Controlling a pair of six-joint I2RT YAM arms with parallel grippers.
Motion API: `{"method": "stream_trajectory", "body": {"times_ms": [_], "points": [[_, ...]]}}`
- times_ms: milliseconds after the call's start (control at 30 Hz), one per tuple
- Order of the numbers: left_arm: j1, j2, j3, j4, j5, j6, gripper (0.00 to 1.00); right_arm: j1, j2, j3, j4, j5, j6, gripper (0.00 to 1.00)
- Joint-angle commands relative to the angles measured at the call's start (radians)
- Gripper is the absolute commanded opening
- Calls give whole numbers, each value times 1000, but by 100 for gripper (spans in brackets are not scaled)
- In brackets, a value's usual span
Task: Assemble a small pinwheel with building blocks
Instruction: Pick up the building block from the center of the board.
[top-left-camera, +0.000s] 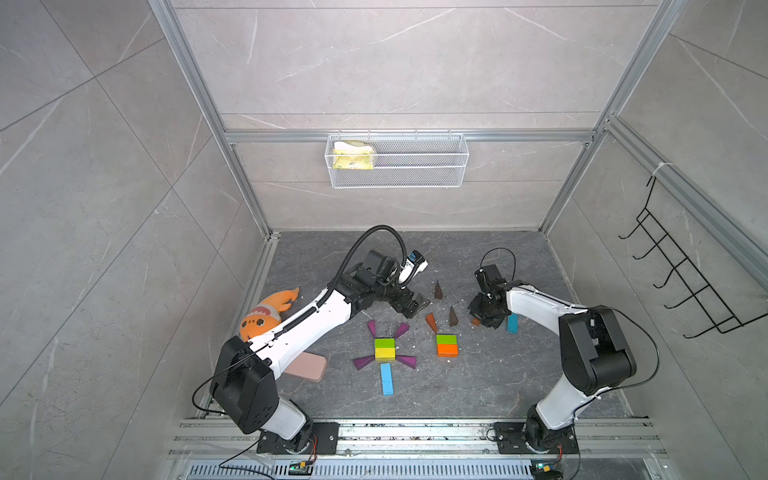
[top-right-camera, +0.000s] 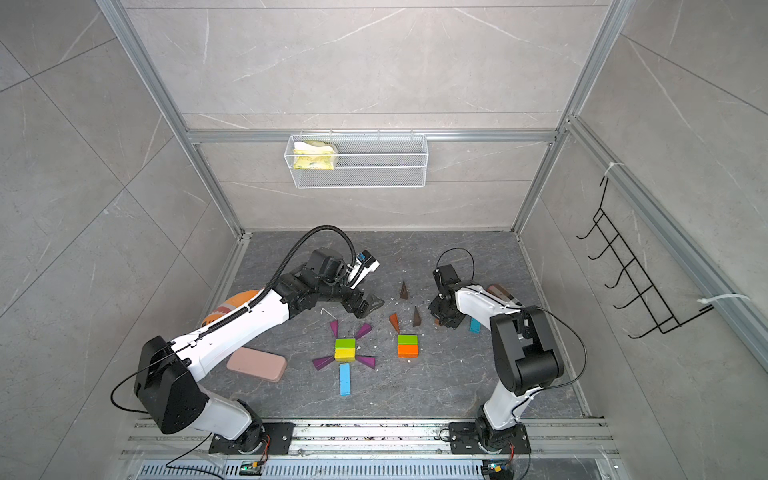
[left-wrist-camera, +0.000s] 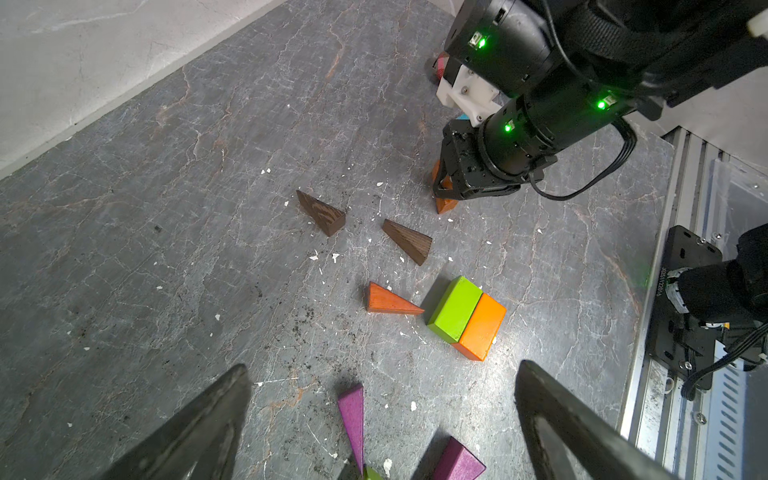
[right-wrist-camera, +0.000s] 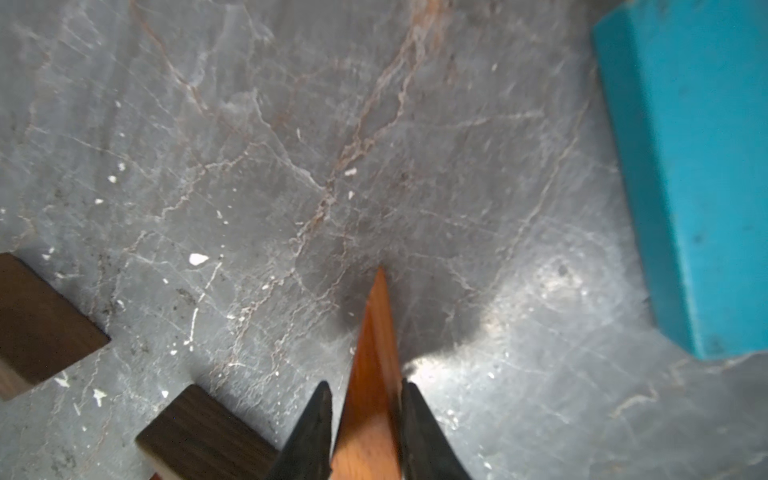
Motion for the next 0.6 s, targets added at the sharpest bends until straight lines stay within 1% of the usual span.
{"method": "stream_trajectory", "body": {"times_ms": [0,67,233,300,367,467,533,567], "points": [[-2,-36,15,-4,10,-8,100,13,20,18,-5,-17,2,34],[-2,-35,18,-6,9,-8,100,17,21,14,-1,-15,4,34],[-4,-30,18,-9,10,-7,100,21,20,2,9,-10,10,26],[-7,-26,26,-23,7,-3,100,21,17,-1,10,-5,9,22],[-8,-29,26,-21,6,-3,100,19,15,0,3,2,-6,15],[-8,-29,23,-15,4,-3,100,20,-6,-6,-7,24,-66,13],[-8,-28,23,-17,0,-3,100,20,-22,-8,-9,43,-144,13],[-8,-29,24,-19,-1,-4,100,20,-28,0,-14,51,-204,13]]}}
